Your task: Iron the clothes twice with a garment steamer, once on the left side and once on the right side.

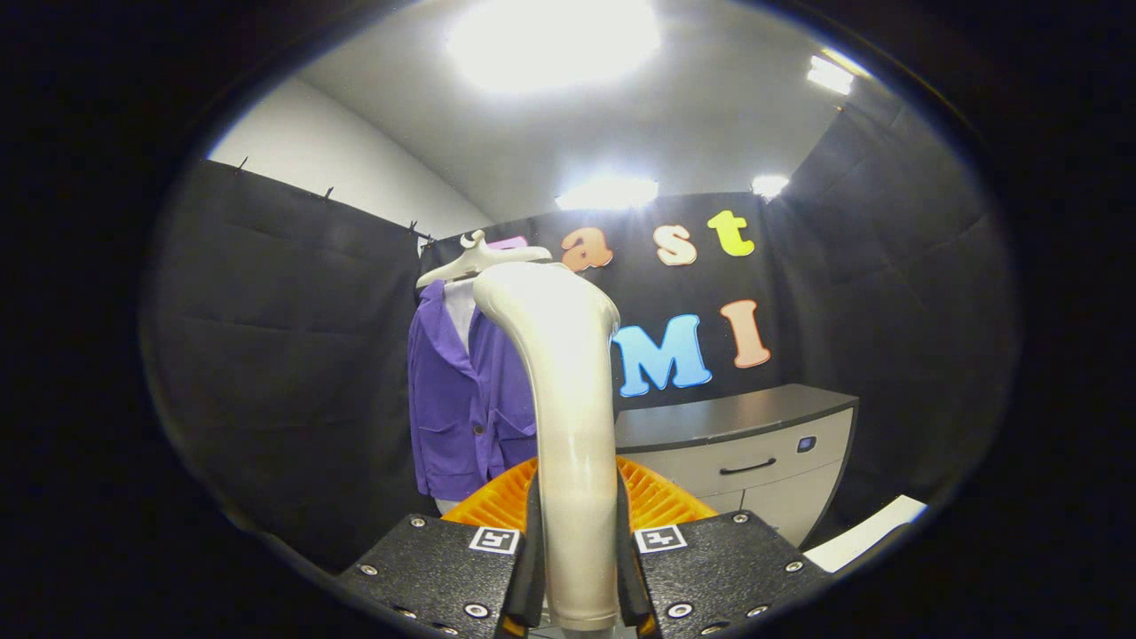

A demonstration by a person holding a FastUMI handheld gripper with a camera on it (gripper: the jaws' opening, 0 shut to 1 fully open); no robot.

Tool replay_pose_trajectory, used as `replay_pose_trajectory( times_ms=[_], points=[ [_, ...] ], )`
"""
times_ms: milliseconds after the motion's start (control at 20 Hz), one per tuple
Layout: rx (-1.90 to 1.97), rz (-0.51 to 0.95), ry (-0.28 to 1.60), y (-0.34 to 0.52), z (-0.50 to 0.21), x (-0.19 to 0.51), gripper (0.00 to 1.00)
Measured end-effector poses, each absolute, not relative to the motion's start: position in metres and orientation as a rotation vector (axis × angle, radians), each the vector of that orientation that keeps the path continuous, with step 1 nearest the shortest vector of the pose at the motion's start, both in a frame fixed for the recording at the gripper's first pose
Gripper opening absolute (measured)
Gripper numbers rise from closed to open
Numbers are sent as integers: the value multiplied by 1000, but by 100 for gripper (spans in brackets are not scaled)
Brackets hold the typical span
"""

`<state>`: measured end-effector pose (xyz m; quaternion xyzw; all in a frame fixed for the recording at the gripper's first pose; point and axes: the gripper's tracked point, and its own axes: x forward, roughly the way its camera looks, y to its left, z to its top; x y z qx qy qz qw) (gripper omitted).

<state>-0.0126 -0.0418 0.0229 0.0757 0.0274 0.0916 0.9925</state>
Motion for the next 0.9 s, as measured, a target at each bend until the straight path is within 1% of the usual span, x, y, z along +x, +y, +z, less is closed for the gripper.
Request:
replay_pose_trajectory(
  times_ms=[300, 900],
  points=[
    [179, 115, 64, -79, 23, -27, 33],
    [162, 111, 82, -82, 21, -34, 33]
  ],
)
